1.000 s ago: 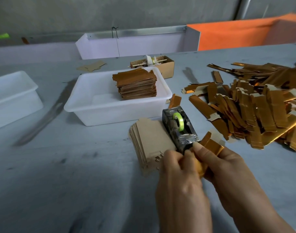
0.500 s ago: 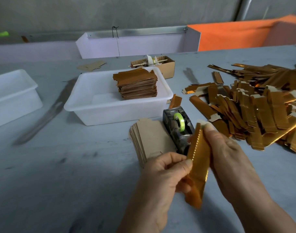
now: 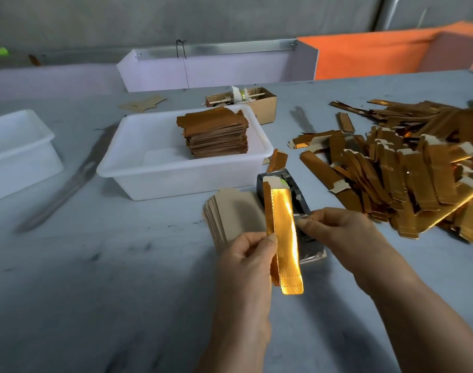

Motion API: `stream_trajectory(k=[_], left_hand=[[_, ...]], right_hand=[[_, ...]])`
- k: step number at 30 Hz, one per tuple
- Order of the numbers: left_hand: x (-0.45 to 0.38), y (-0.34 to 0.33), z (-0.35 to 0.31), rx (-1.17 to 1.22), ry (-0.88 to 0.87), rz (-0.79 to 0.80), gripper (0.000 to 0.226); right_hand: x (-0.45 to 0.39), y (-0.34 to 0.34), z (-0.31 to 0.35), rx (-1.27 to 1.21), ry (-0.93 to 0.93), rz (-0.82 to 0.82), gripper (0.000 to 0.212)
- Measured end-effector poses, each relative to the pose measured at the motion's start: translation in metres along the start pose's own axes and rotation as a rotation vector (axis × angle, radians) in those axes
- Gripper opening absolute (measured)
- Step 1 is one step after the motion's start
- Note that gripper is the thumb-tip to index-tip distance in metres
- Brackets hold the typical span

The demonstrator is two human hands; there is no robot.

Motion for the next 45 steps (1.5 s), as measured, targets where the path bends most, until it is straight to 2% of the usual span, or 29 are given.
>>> stream_trajectory(k=[5,9,13,17,21,27,30,36,38,42,45], left_hand=[[-0.002,-0.006,0.003,0.021,-0.013,0.013,0.015],[-0.004,-0.015,0.005,0.032,-0.020,0.037,0.012],[-0.005,-0.017,0.009,0.002,-0.010,0.045,0.013],[-0.006,-0.015,0.010,-0.035,-0.014,0.052,0.012],[-0.008,-0.016,0.011,-0.042,-0.030,0.075,0.011],[-0.013,-0.021,0.005,-0.040,-0.086,0.148,0.015],[-0.014,-0.024,0.002,-0.098,-0.123,0.196,0.014],[-0.015,-0.026,-0.007,-0.285,-0.172,0.175,0.014],[-0.016,-0.026,-0.009,-0.332,-0.182,0.166,0.010],[-0.015,-0.027,-0.013,-0.444,-0.195,0.146,0.020],[-0.010,-0.030,-0.018,-0.484,-0.200,0.158,0.021]], right_hand=[[0.001,-0.001,0.000,-0.079,-0.023,0.002,0.016],[0.003,-0.004,0.002,-0.139,0.021,-0.058,0.018],[0.011,-0.007,0.006,-0.366,0.090,-0.082,0.019],[0.022,0.001,0.000,-0.032,0.060,-0.177,0.013],[0.029,-0.005,-0.003,0.176,0.029,-0.209,0.013],[0.030,-0.006,-0.007,0.098,0.032,-0.246,0.017],[0.031,-0.007,-0.014,0.028,0.041,-0.257,0.020],[0.029,-0.009,-0.020,-0.089,0.076,-0.230,0.020],[0.028,-0.007,-0.017,-0.009,0.071,-0.222,0.020],[0.026,-0.005,-0.004,0.370,0.065,-0.262,0.013],[0.031,-0.006,-0.002,0.421,0.096,-0.302,0.008]])
Point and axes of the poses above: each hand's wrist, its own x-axis away from the middle knuckle, its own y-axis out of the back of the hand, z = x × y, the point moved 6 cm from there along -x, towards the middle knuckle, and after that the axes turned 15 degrees about z, right-handed, at the moved point
